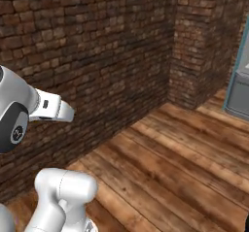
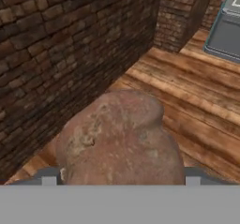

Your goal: Transport the chicken drumstick and potato to the fridge. Place the chicken drumstick on the rack containing meat and place the potato on the rack containing the vegetable, ensuring meats and vegetables are on different racks.

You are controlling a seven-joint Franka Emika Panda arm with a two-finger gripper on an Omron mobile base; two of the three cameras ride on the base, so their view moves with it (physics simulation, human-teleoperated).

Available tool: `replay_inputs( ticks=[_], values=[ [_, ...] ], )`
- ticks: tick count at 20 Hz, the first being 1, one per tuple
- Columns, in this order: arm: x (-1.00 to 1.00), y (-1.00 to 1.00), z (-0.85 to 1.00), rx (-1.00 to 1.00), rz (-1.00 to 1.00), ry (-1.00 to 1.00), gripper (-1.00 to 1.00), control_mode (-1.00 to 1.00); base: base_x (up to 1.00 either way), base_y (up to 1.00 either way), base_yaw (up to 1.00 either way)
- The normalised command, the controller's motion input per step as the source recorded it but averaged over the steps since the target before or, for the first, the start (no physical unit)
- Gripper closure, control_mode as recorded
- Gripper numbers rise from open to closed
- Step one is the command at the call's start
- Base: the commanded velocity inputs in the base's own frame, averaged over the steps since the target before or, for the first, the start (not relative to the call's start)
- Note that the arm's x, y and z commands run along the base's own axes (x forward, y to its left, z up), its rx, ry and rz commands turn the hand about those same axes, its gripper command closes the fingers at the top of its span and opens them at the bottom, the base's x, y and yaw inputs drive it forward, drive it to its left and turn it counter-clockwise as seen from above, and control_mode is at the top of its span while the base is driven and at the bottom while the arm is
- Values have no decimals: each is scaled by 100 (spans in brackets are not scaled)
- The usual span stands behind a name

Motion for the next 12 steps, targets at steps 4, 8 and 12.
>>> replay_inputs(
  ticks=[4,8,12],
  values=[
    [0,0,0,0,0,0,100,100,79,36,-71],
    [0,0,0,0,0,0,100,100,97,48,-59],
    [0,0,0,0,0,0,100,100,89,95,-61]
  ],
)
